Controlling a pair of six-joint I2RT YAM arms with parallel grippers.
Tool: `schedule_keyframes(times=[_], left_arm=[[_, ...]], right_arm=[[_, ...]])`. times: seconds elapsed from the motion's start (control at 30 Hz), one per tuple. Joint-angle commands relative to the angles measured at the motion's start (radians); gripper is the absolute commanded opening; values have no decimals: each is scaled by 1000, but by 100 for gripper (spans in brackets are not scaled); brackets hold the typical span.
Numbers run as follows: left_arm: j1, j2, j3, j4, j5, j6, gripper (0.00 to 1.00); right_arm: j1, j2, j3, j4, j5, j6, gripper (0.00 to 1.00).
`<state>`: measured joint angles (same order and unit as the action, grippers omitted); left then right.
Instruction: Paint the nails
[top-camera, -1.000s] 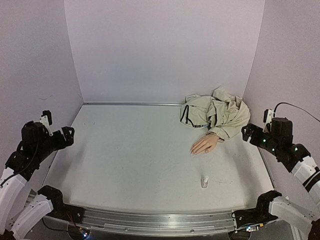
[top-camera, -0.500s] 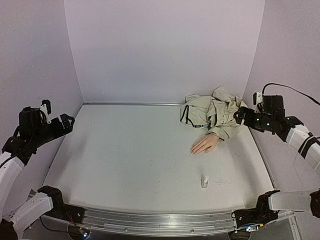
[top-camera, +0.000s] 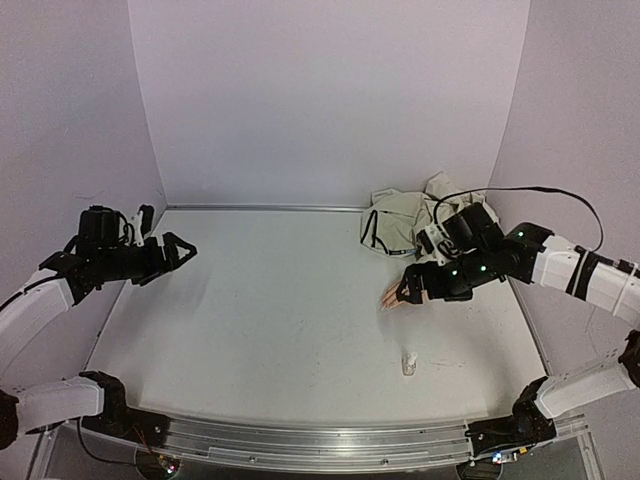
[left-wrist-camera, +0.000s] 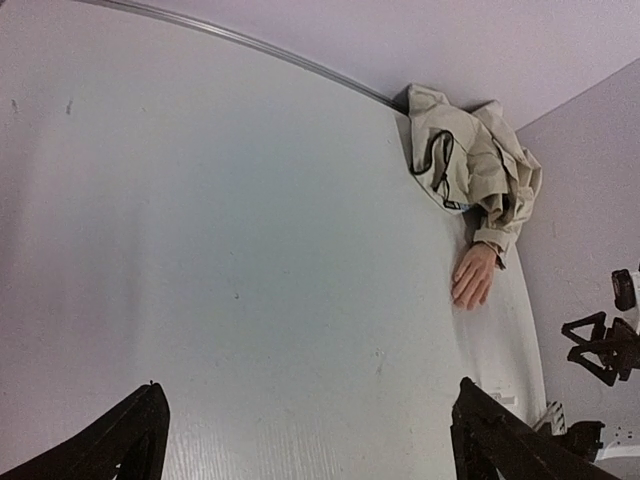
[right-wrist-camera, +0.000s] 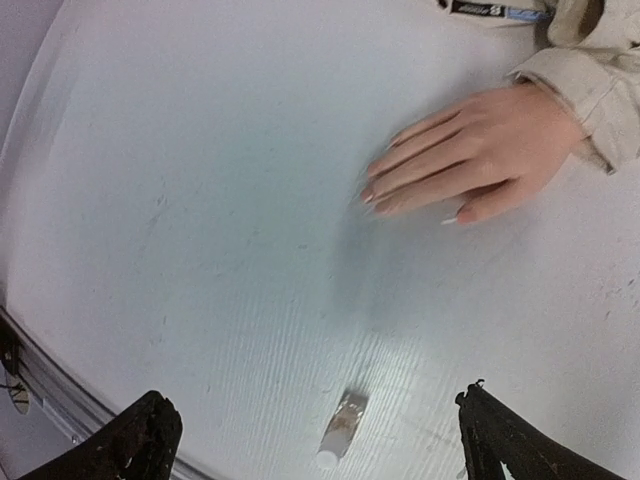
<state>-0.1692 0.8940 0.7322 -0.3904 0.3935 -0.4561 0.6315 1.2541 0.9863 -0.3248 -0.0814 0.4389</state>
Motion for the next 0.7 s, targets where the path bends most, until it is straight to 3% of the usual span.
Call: schedule_keyframes(times=[0.0,0.1,0.27,0.67], left_arm=[[-130,66,-1,131,22,-46,99],[-195,115,-3,171,18,-73,99],[-279,163,17,177,-18,-69,99],[-336,178,24,178,-53,-82,99]], right_arm=[[154,12,-17,-127,50,146,98],[221,33,-46,-191,134,211,95],[245,34,-128,-188,127,293,81],[272,140,-169,-51,117,309,67]])
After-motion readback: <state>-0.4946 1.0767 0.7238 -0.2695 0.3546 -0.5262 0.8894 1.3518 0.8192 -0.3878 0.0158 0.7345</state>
